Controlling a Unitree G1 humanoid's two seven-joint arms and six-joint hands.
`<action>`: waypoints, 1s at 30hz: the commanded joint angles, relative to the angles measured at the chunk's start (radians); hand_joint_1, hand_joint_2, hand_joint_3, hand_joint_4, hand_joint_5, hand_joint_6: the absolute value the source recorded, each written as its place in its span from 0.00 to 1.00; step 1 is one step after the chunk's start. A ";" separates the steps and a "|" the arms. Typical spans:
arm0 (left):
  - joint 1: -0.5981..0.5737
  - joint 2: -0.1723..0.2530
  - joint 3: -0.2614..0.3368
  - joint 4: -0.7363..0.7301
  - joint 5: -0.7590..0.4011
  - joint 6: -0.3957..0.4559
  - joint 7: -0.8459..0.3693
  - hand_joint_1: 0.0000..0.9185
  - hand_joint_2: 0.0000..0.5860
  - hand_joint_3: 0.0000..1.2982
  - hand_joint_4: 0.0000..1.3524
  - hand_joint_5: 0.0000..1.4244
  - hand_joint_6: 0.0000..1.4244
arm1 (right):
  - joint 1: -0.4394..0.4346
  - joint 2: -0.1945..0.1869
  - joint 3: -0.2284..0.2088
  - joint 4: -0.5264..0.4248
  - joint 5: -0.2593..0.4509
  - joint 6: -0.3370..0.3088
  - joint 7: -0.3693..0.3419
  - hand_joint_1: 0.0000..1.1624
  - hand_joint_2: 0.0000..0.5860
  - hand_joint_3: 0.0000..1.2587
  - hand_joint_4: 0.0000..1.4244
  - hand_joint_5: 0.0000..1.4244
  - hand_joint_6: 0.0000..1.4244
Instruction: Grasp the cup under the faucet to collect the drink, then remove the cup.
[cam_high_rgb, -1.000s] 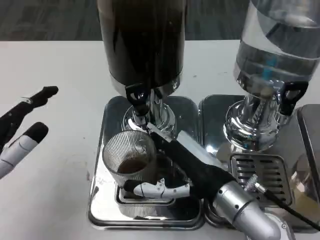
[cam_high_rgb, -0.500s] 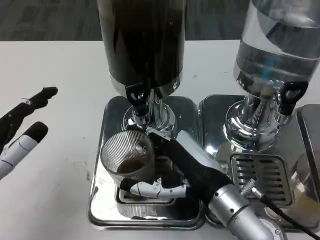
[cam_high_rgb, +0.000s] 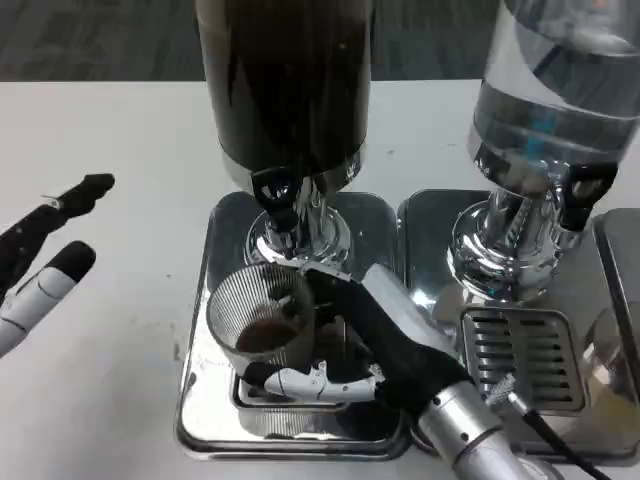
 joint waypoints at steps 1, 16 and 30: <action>0.003 0.012 -0.008 0.004 -0.014 0.008 -0.013 0.00 0.24 0.13 0.08 0.07 0.04 | 0.014 0.013 -0.010 -0.017 0.011 -0.033 -0.030 0.62 0.34 0.24 0.23 0.29 0.33; -0.024 0.017 -0.021 0.031 -0.016 0.006 -0.023 0.00 0.25 0.12 0.08 0.07 0.04 | 0.035 0.021 -0.031 -0.035 0.031 -0.042 -0.046 0.61 0.35 0.26 0.26 0.32 0.35; -0.043 0.022 -0.025 0.047 -0.021 0.004 -0.037 0.00 0.26 0.12 0.08 0.07 0.04 | 0.045 0.028 -0.037 -0.043 0.021 -0.043 -0.074 0.61 0.36 0.28 0.29 0.34 0.37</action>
